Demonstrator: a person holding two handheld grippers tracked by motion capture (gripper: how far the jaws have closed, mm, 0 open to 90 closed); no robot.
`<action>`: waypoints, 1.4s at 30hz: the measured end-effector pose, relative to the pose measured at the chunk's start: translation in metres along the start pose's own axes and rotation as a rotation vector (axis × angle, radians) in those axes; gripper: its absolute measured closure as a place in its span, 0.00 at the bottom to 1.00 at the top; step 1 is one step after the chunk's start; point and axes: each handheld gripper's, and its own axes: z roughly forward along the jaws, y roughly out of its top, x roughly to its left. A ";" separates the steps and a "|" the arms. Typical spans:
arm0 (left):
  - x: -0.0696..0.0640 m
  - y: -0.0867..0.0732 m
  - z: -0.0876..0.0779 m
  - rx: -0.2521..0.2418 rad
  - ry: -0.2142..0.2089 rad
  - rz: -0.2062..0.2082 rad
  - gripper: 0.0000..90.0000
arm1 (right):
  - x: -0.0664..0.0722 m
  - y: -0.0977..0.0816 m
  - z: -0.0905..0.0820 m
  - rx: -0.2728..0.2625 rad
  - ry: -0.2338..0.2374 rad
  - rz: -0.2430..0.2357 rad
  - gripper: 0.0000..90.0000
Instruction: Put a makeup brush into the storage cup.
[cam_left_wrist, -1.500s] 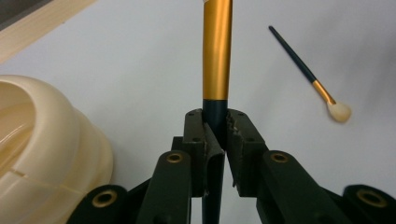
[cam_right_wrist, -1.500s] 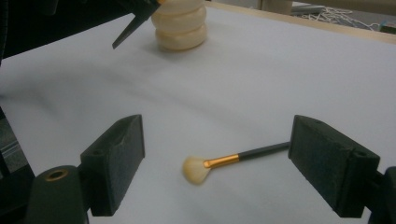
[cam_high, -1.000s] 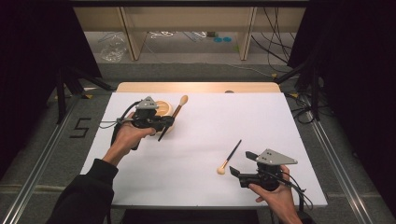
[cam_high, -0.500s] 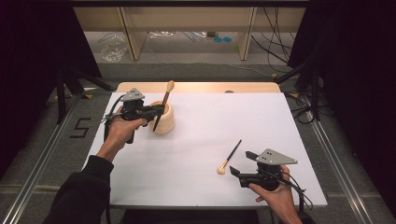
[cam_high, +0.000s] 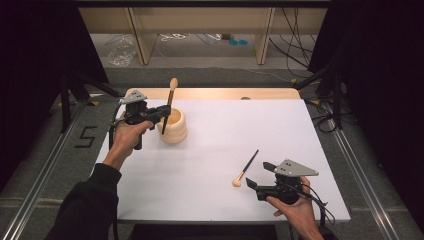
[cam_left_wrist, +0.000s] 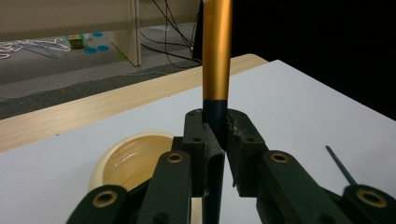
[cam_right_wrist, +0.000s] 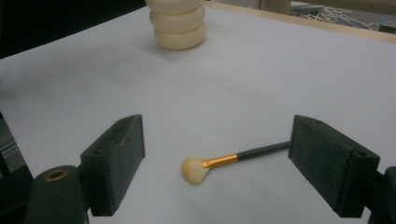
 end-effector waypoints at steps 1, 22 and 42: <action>0.001 0.002 0.000 -0.008 0.010 0.011 0.87 | 0.000 -0.001 0.002 -0.013 0.010 0.007 0.22; 0.015 0.020 0.012 -0.079 0.063 -0.028 0.87 | -0.001 0.000 0.000 -0.004 -0.002 0.000 0.22; 0.027 0.014 0.034 -0.116 0.113 -0.044 0.87 | -0.002 0.000 0.001 -0.012 -0.004 -0.009 0.22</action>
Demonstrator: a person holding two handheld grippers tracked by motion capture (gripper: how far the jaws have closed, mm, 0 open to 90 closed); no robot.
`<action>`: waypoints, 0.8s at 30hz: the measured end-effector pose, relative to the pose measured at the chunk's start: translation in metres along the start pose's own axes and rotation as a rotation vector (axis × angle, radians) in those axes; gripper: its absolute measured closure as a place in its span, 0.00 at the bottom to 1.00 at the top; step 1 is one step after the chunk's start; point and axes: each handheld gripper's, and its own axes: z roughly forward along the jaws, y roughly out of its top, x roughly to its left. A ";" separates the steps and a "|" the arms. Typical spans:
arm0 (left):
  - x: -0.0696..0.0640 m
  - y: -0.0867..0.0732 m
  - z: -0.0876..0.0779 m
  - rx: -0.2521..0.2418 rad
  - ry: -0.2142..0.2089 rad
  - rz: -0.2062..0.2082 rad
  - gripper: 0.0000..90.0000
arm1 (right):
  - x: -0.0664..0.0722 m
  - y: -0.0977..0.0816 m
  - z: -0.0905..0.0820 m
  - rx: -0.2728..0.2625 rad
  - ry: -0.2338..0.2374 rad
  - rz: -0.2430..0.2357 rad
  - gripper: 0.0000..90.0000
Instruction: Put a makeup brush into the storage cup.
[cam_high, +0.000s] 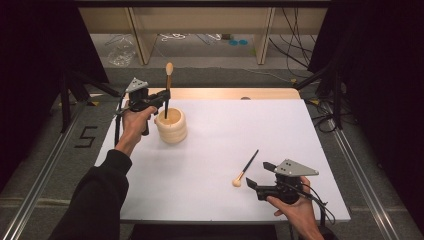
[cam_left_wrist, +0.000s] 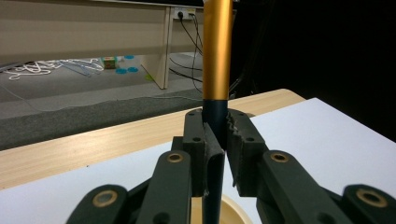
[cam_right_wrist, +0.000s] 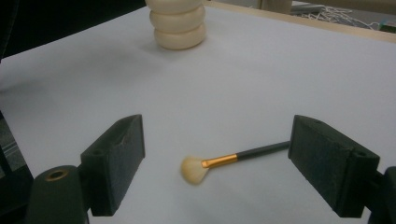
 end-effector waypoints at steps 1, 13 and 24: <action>0.000 -0.001 0.001 0.004 0.003 0.001 0.87 | 0.000 0.000 0.000 0.000 0.000 -0.002 0.22; 0.000 -0.007 0.013 -0.008 0.012 -0.002 0.87 | 0.001 0.000 0.000 0.002 0.004 0.004 0.22; 0.000 -0.012 0.020 -0.006 0.015 0.011 0.87 | 0.001 0.000 -0.001 0.010 0.011 0.014 0.22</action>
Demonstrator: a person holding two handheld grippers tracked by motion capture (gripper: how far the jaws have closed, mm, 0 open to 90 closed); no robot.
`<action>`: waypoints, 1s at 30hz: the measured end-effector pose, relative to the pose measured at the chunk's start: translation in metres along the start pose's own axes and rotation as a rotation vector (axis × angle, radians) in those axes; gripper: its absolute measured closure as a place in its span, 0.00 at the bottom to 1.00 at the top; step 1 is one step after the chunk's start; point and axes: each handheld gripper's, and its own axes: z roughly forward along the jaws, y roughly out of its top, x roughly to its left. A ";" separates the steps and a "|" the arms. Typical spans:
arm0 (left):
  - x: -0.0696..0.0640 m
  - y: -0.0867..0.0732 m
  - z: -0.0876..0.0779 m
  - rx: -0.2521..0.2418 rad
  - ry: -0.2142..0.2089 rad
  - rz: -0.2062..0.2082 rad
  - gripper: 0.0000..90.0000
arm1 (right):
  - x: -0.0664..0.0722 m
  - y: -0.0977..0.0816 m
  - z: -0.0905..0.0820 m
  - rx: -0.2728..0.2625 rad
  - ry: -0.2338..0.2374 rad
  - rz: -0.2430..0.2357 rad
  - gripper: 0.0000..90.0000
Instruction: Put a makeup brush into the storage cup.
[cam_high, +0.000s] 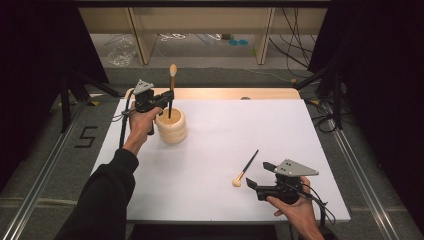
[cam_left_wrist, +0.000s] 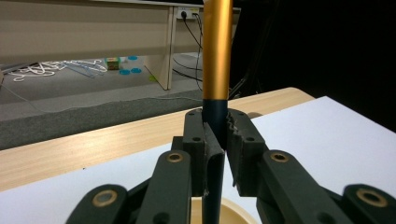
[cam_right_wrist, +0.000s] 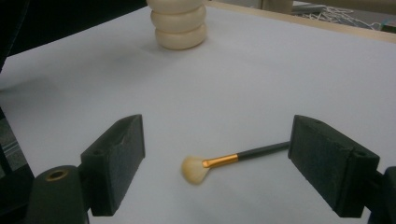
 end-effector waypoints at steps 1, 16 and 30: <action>0.000 -0.001 0.001 0.001 -0.002 0.004 0.87 | -0.001 0.000 0.000 -0.008 -0.006 -0.011 0.22; 0.006 -0.013 0.005 0.002 0.014 -0.027 0.87 | -0.001 0.000 0.001 -0.008 -0.007 -0.015 0.22; 0.008 -0.016 0.004 0.002 0.022 -0.039 0.87 | -0.001 0.000 0.001 -0.007 -0.006 -0.015 0.22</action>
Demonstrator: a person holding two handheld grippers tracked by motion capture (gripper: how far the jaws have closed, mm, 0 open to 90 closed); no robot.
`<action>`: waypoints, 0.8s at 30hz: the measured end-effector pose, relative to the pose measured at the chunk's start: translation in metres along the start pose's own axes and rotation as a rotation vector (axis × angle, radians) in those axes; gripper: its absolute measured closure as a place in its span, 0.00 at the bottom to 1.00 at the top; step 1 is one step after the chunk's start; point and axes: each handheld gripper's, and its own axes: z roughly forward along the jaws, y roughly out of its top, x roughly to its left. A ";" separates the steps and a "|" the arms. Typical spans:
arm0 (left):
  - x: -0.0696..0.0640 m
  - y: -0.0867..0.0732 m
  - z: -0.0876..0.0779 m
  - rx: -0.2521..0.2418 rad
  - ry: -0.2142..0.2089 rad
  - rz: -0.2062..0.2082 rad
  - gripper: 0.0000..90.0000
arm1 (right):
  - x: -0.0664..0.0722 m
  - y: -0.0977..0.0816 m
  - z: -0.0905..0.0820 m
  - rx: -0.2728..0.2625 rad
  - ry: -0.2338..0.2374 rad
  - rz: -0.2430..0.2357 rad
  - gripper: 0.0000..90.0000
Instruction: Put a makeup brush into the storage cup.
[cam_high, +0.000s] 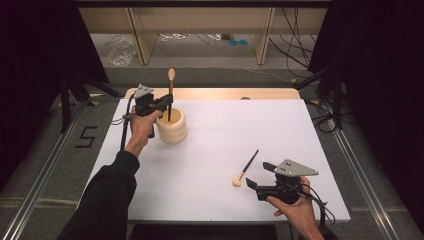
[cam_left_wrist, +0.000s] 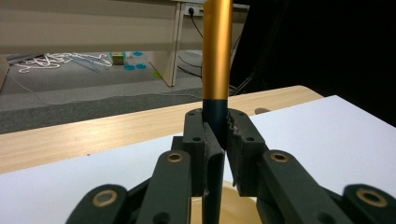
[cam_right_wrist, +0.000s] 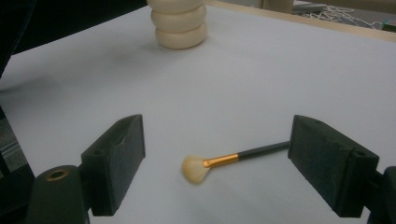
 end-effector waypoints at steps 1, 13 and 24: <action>0.000 0.000 0.000 -0.001 -0.003 0.000 0.87 | 0.000 0.000 0.000 -0.001 0.000 0.000 0.22; 0.003 -0.010 0.001 0.009 -0.005 -0.015 0.87 | 0.000 0.000 0.001 -0.002 0.000 -0.002 0.22; 0.004 -0.016 0.001 0.017 -0.011 -0.025 0.87 | 0.000 0.000 0.001 -0.003 0.001 -0.003 0.22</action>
